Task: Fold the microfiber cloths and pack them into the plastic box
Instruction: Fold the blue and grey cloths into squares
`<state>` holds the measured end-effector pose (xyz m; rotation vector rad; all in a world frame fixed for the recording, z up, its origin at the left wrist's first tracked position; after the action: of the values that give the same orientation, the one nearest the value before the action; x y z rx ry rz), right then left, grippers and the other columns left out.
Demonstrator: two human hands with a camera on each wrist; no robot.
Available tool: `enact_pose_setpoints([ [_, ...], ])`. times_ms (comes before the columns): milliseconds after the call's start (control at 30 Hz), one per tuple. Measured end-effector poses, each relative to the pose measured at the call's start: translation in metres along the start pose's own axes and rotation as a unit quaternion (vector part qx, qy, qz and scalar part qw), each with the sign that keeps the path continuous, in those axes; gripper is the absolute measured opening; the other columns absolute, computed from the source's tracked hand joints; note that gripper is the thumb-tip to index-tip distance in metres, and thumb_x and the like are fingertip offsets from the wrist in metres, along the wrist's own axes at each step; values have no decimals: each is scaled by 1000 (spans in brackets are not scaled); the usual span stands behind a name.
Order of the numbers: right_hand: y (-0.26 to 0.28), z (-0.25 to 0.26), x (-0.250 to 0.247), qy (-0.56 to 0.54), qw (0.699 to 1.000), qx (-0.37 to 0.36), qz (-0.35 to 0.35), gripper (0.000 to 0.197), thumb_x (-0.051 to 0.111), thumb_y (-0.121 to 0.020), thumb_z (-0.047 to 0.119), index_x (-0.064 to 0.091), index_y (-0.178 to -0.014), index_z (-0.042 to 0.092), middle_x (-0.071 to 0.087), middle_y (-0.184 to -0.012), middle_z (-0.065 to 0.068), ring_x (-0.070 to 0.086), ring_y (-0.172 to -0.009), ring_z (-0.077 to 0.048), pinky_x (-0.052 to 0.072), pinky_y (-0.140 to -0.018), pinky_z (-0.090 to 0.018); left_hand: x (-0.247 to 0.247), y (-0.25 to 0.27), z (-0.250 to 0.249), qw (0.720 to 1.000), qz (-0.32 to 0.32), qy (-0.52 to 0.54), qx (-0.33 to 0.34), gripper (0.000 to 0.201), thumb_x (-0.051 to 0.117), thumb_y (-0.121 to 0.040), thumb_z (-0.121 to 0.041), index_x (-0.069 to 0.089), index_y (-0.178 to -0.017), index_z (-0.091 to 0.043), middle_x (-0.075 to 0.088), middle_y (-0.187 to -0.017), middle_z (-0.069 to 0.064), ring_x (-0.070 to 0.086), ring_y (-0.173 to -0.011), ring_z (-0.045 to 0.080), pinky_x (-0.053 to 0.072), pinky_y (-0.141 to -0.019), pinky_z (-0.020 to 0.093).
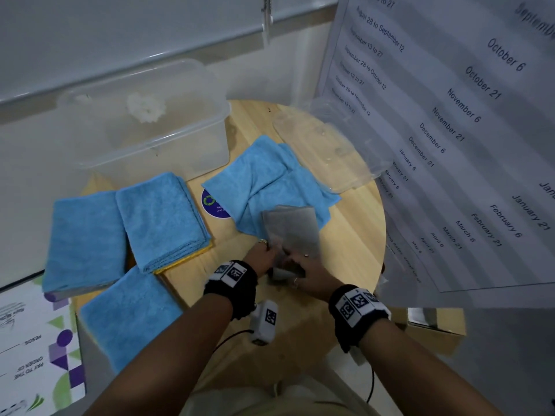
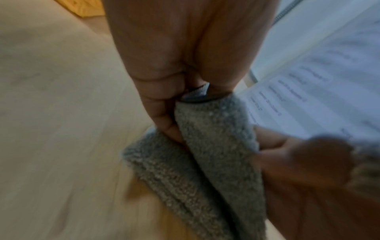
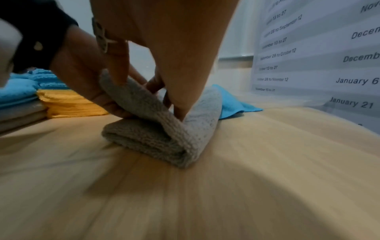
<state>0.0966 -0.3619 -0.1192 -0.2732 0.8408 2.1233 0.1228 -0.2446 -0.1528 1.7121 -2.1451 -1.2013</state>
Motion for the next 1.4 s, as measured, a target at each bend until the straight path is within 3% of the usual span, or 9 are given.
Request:
enact_pose_setpoints([
  [133,1,-9,-23,-60,995,7,-83,52,54,-71,34,62,-112,3,61,-111,-6,55,-103,-17,34,-80,-16,-3,5,0,996,-68,-46,32,38,57,-87,-21,51,-115,5,59,-118,25,56,-110,35,43,-92,38],
  [300,-5,-50,-49,13,966,103,-237,32,53,-82,19,59,-109,2,58,-109,-17,52,-103,-32,30,-74,-23,-5,6,-19,992,-101,-43,68,41,47,-95,-20,40,-131,-3,55,-126,22,52,-117,36,39,-95,33],
  [433,-4,-74,-40,-30,957,210,-199,44,61,-87,17,41,-122,2,58,-110,-19,53,-103,-35,35,-73,-30,-9,-3,-29,988,-118,6,102,70,52,-89,-11,14,-148,-13,50,-133,17,51,-120,31,37,-101,31],
  [600,-2,-79,-36,-23,959,212,-185,39,58,-90,20,41,-122,5,60,-107,-18,55,-100,-34,38,-73,-32,4,-18,-34,973,-58,-185,124,56,41,-90,1,29,-144,-11,32,-141,18,40,-125,34,33,-104,32],
  [767,-6,-76,-37,10,964,223,-147,33,58,-90,31,49,-112,8,61,-108,-12,55,-100,-30,32,-70,-26,3,-25,-32,927,-91,-348,109,77,52,-92,-21,-1,-148,-34,8,-155,8,26,-134,31,34,-106,43],
  [967,-15,-79,-32,-27,971,228,-65,37,64,-84,26,61,-115,7,63,-117,-13,58,-105,-26,45,-82,-30,-12,-24,-19,988,-142,-45,50,96,79,-71,-21,19,-144,-7,44,-137,19,46,-124,33,37,-105,36],
  [1167,-18,-41,-49,-312,938,134,-71,40,42,-95,-1,39,-134,-11,41,-140,-29,36,-134,-38,41,-94,-25,-20,-10,-24,998,-32,4,58,71,81,-60,-45,61,-116,-6,65,-116,10,61,-110,22,50,-89,29],
  [1267,-15,8,-57,-436,898,38,-33,67,73,-74,23,47,-131,-2,57,-129,-19,56,-118,-31,49,-95,-37,-60,21,-44,980,-52,153,119,56,80,-64,-39,63,-110,-11,67,-111,5,64,-103,16,53,-87,27],
  [1400,-29,85,-55,-428,902,-53,10,86,88,-56,29,43,-128,17,66,-113,-3,66,-97,-14,55,-74,-27,-140,62,-60,932,-128,289,178,42,68,-82,-15,54,-119,-2,72,-94,-2,68,-86,11,57,-77,29],
])
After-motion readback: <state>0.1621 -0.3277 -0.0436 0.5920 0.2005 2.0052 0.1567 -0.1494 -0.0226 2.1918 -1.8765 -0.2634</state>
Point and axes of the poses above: each hand's wrist, its own y-axis away from the middle knuckle, its own x-axis out of the palm, z = x × y, the point moved 7 cm from there along -y, towards the middle knuckle
